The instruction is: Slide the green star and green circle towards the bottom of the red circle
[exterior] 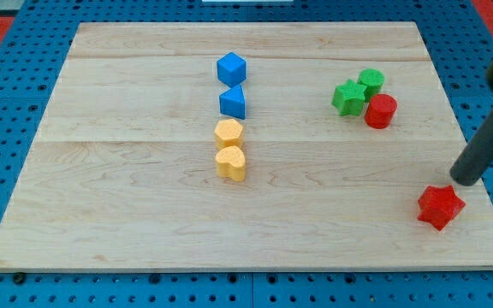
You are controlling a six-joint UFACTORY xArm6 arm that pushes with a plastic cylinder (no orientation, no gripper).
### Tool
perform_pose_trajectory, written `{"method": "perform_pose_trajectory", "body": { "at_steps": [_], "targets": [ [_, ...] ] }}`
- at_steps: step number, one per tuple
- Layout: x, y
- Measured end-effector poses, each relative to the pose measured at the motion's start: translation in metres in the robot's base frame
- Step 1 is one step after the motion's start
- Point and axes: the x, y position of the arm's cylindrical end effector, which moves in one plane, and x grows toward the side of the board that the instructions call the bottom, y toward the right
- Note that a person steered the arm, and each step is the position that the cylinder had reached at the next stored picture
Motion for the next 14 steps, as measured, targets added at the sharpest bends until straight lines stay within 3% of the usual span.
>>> {"method": "perform_pose_trajectory", "body": {
  "at_steps": [4,7,10,12,13,14],
  "targets": [
    [-0.197,-0.022],
    [-0.155,-0.128],
    [-0.086,-0.169],
    [-0.092,-0.248],
    [-0.073,-0.256],
    [-0.058,-0.218]
  ]
}}
